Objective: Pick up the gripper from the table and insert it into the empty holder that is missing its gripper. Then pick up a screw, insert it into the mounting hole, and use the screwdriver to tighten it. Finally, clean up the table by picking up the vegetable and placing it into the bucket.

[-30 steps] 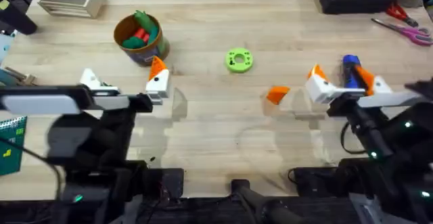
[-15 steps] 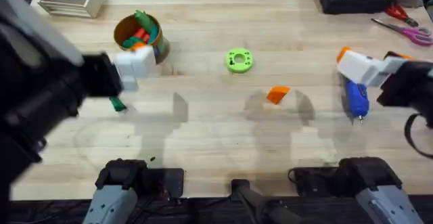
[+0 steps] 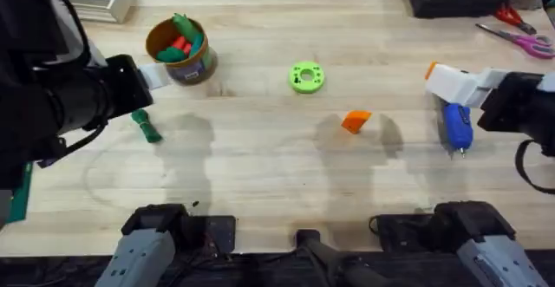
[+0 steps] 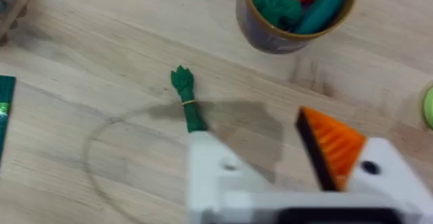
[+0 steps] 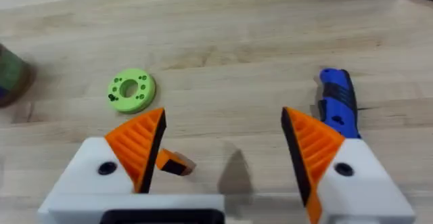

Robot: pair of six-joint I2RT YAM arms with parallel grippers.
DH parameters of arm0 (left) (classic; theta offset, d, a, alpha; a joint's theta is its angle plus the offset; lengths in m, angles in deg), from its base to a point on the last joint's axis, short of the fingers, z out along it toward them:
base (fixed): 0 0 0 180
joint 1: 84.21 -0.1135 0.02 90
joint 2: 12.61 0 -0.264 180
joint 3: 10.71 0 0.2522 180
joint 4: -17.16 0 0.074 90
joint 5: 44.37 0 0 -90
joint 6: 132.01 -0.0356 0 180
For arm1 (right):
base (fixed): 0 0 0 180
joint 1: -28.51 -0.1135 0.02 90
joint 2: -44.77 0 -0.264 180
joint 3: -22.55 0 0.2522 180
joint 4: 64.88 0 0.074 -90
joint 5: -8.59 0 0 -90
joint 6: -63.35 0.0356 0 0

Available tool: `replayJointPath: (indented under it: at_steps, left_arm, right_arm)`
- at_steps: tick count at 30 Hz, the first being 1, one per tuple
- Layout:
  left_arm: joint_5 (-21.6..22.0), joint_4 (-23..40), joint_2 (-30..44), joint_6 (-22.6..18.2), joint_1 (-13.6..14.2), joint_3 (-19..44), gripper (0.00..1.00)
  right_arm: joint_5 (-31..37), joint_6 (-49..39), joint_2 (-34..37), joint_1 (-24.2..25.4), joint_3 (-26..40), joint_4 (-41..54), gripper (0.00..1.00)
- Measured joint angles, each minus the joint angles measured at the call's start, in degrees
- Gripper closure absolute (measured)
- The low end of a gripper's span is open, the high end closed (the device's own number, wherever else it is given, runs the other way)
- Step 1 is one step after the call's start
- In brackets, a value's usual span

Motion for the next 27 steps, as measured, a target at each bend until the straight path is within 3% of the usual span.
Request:
replayJointPath:
  at_steps: [2, 3, 7, 8, 13, 17, 27]
  left_arm:
    - [-1.56, -0.28, -0.27, 0.75, 0.00, 0.01, 0.815]
    - [-2.54, -0.50, -0.44, 0.35, 0.02, 0.01, 0.818]
    - [-10.75, -1.95, -0.85, -0.96, 1.63, 0.01, 0.177]
    - [-12.79, -2.21, -0.88, -1.22, 2.58, 0.01, 0.060]
    - [-22.16, -9.05, -0.91, -2.16, 9.83, 0.01, 0.015]
    - [-27.10, -22.99, -0.90, -2.77, 17.08, 0.15, 0.015]
    - [-26.37, -20.84, -0.85, -2.95, 17.77, 0.19, 0.015]
  right_arm:
    - [0.00, 0.02, 0.00, 0.00, 0.00, 0.00, 0.012]
    - [0.00, 0.00, 0.00, -0.02, 0.00, 0.00, 0.011]
    - [0.00, 0.00, 0.00, 0.00, 0.00, 0.00, 0.012]
    - [0.00, 0.00, 0.00, 0.00, 0.00, 0.00, 0.012]
    - [0.00, 0.00, 0.00, 0.00, 0.00, -0.02, 0.012]
    - [0.00, 0.00, 0.00, 0.00, 0.00, 0.00, 0.012]
    - [0.00, 0.00, 0.00, 0.00, 0.00, 0.00, 0.012]
